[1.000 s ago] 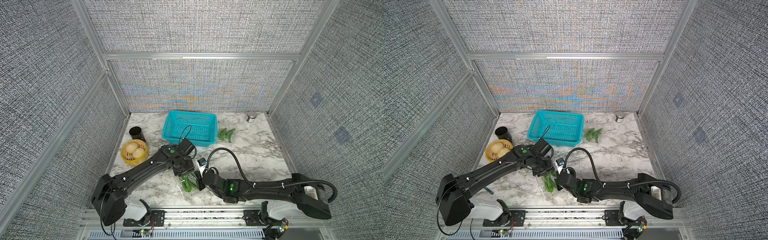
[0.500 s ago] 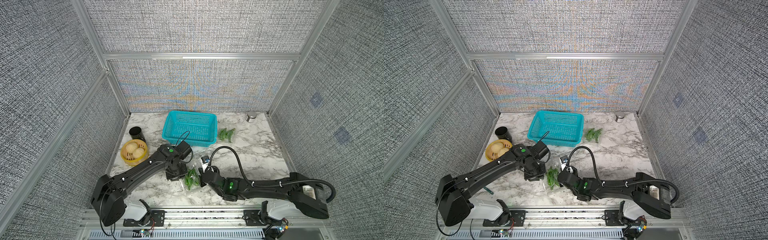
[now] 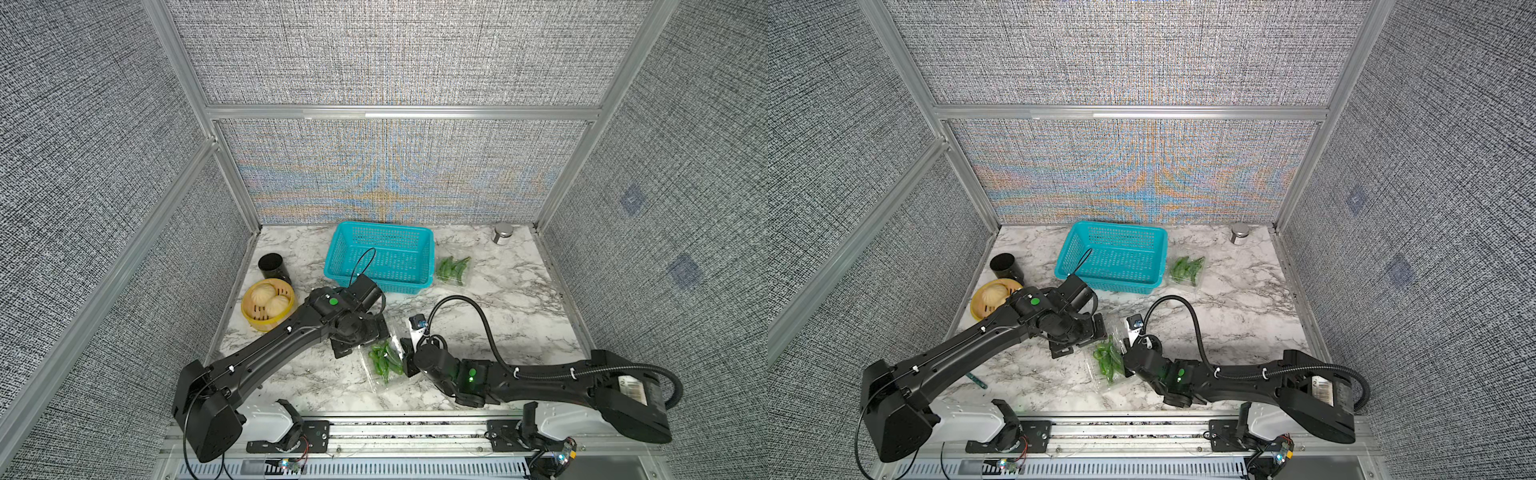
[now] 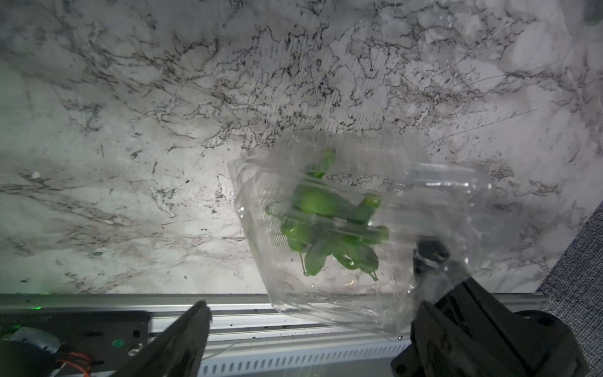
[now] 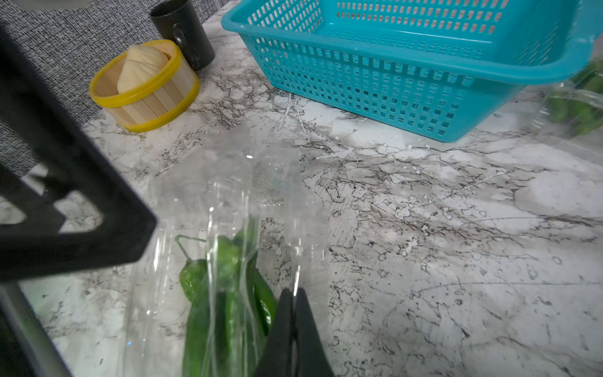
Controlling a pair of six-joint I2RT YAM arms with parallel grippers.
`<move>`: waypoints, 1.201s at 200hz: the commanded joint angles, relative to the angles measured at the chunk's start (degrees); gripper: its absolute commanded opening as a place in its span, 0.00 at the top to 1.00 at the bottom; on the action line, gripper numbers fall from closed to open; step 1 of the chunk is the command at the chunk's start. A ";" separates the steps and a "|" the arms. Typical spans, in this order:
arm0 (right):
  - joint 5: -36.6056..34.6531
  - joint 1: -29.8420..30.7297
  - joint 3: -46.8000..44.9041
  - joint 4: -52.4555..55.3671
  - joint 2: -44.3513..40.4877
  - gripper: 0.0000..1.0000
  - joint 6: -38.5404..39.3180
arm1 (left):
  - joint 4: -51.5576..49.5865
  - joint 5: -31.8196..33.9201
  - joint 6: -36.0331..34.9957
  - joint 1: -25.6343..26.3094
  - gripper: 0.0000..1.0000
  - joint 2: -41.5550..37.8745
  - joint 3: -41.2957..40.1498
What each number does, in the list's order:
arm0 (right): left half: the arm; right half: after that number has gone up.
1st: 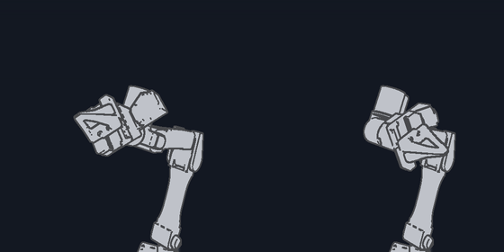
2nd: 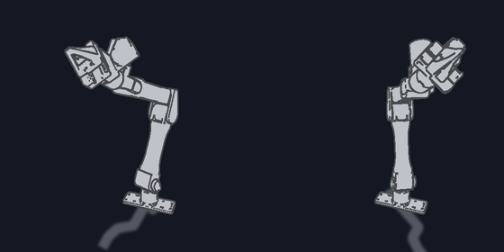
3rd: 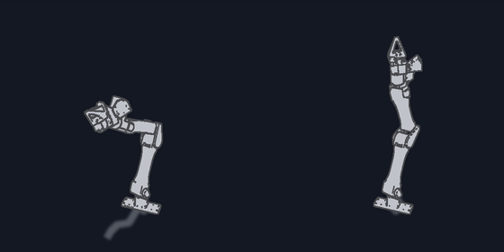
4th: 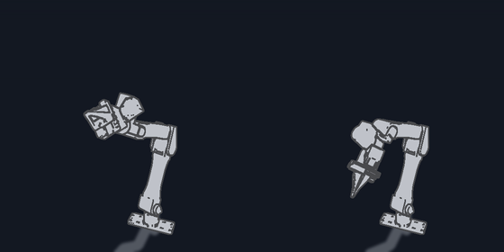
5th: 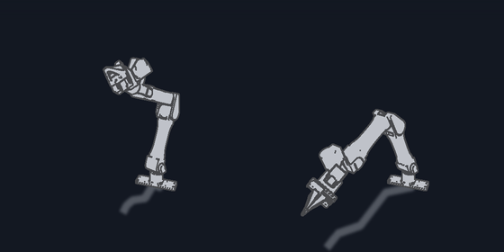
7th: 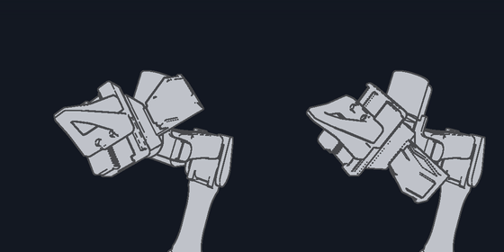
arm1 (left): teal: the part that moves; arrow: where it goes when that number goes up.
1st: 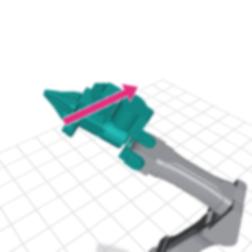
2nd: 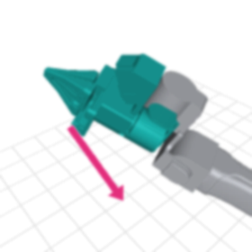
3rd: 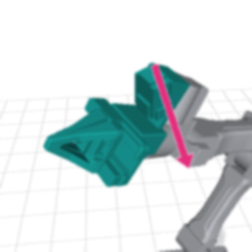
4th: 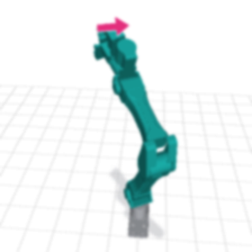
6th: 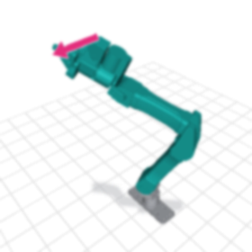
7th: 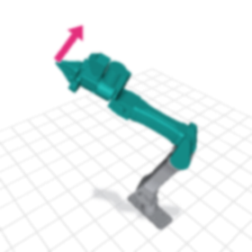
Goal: Take small green peppers out of containers
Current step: Open the packing box at the center of the board.
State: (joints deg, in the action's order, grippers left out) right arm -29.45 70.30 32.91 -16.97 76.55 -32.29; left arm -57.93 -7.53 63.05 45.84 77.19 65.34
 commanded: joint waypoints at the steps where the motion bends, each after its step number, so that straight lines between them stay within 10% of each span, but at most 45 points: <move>1: 1.71 -0.49 -1.19 -4.35 -2.01 1.00 -0.61 | 4.16 -0.32 1.37 0.36 0.01 1.79 -0.70; 240: 20.45 -11.29 -16.35 -25.65 -6.68 1.00 -12.58 | 26.14 0.67 0.03 7.87 0.04 2.07 -5.96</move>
State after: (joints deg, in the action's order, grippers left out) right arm -12.43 59.92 17.08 -36.82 69.73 -42.65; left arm -35.46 -7.46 65.52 52.56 79.59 58.89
